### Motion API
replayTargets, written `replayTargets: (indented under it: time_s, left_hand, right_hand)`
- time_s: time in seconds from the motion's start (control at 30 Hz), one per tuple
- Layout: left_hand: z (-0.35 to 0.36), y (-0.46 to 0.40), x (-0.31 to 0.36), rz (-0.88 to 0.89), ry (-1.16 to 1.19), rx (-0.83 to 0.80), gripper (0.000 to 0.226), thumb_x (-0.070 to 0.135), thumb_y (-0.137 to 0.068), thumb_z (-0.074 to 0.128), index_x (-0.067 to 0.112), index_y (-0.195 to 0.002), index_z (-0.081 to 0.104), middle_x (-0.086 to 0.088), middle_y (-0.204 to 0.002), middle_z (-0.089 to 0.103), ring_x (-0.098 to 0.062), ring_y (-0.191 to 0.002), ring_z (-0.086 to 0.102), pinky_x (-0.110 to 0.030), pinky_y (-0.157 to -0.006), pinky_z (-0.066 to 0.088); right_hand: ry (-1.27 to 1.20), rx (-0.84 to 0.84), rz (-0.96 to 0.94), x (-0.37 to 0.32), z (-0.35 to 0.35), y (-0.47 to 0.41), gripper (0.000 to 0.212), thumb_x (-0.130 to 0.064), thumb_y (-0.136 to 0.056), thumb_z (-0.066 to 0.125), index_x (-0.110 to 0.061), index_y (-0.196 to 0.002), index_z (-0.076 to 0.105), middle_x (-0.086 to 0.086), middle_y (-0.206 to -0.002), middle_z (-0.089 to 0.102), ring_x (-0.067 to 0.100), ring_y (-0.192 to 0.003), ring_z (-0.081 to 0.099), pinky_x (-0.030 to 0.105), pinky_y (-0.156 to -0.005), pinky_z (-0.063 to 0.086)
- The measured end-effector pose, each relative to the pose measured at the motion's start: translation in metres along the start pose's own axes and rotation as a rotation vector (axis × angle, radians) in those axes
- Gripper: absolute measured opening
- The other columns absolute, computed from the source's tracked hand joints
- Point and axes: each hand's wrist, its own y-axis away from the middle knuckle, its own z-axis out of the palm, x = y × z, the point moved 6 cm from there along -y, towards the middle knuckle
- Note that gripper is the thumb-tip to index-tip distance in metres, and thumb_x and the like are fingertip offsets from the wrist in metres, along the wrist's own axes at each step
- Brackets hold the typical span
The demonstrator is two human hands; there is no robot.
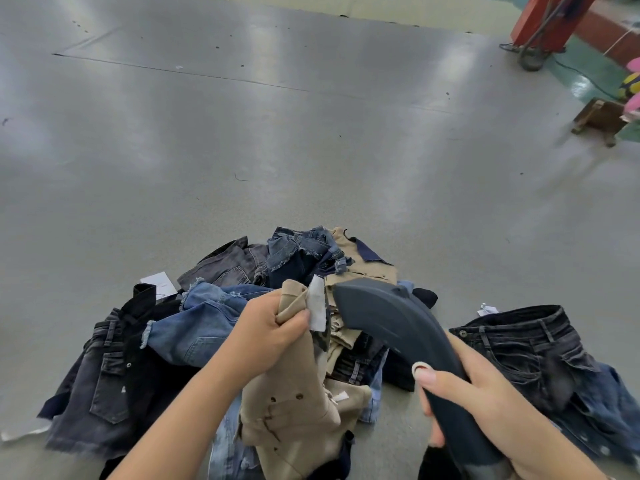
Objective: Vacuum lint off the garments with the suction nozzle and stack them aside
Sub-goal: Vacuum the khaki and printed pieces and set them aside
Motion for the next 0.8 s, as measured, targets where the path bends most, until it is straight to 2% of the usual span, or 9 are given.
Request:
replayTargets:
  time_s: [0.1,0.23,0.3,0.47,0.53,0.6,0.7,0.8]
  left_hand:
    - [-0.001,-0.001,0.000,0.028,-0.045,0.012,0.032,0.021,-0.079,0.054,0.020,-0.052,0.037,0.017,-0.060,0.047,-0.001,-0.055,0.042,-0.012,-0.054,0.033]
    - [0.003,0.000,-0.001,-0.004,-0.023,-0.015,0.031,0.018,-0.082,0.058,0.013,-0.054,0.044,0.017,-0.057,0.047,-0.001,-0.055,0.042,-0.013,-0.054,0.032]
    - [0.005,0.000,-0.001,-0.036,0.020,-0.047,0.029,0.019,-0.081,0.058,0.012,-0.057,0.045,0.018,-0.054,0.045,-0.001,-0.053,0.039,-0.014,-0.053,0.032]
    - [0.012,0.004,0.001,-0.110,0.117,-0.114,0.035,0.024,-0.077,0.056,0.002,-0.057,0.038,0.007,-0.056,0.039,-0.006,-0.053,0.035,-0.018,-0.052,0.031]
    - [0.011,0.004,-0.003,-0.149,0.124,-0.088,0.035,0.024,-0.079,0.059,0.012,-0.054,0.037,0.012,-0.052,0.037,-0.004,-0.050,0.034,-0.016,-0.050,0.030]
    - [0.006,0.002,-0.008,-0.180,0.093,-0.020,0.049,0.015,-0.086,0.064,0.024,-0.048,0.033,0.013,-0.046,0.035,-0.002,-0.045,0.031,-0.014,-0.047,0.027]
    - [-0.004,-0.002,-0.011,-0.200,0.033,0.113,0.057,0.011,-0.087,0.062,0.024,-0.045,0.027,0.012,-0.042,0.027,-0.005,-0.041,0.026,-0.014,-0.042,0.024]
    - [-0.006,-0.004,-0.010,-0.176,-0.008,0.155,0.054,0.008,-0.086,0.062,0.023,-0.049,0.026,0.012,-0.044,0.025,-0.006,-0.043,0.025,-0.017,-0.043,0.024]
  right_hand:
    - [0.000,-0.026,0.020,0.001,-0.004,0.003,0.038,-0.047,-0.065,0.070,-0.046,-0.102,0.062,0.013,-0.067,0.061,0.034,-0.052,0.058,0.039,-0.056,0.052]
    - [0.072,-0.094,0.065,0.010,0.005,0.002,0.036,-0.050,-0.068,0.068,-0.055,-0.103,0.057,0.008,-0.068,0.064,0.029,-0.055,0.061,0.036,-0.057,0.053]
    - [0.072,-0.069,0.056,0.011,0.006,-0.002,0.037,-0.048,-0.070,0.068,-0.050,-0.105,0.058,0.008,-0.067,0.063,0.029,-0.053,0.059,0.035,-0.055,0.052]
    - [-0.032,0.080,0.001,0.001,-0.005,-0.009,0.021,-0.035,-0.074,0.066,-0.040,-0.094,0.064,0.012,-0.064,0.061,0.030,-0.047,0.057,0.032,-0.048,0.050]
    - [-0.056,0.106,-0.008,-0.002,-0.010,-0.009,0.021,-0.036,-0.073,0.067,-0.039,-0.094,0.065,0.013,-0.064,0.061,0.031,-0.047,0.057,0.032,-0.048,0.050]
    - [-0.057,0.087,-0.002,-0.002,-0.011,-0.006,0.025,-0.040,-0.069,0.071,-0.040,-0.093,0.065,0.013,-0.064,0.061,0.031,-0.048,0.057,0.032,-0.048,0.051]
    - [-0.022,-0.007,0.032,0.006,-0.007,0.000,0.038,-0.047,-0.062,0.073,-0.044,-0.099,0.063,0.011,-0.065,0.061,0.030,-0.051,0.057,0.036,-0.052,0.052]
    - [0.038,-0.105,0.077,0.012,0.002,0.000,0.037,-0.049,-0.067,0.071,-0.052,-0.102,0.059,0.008,-0.067,0.063,0.028,-0.054,0.058,0.034,-0.054,0.053]
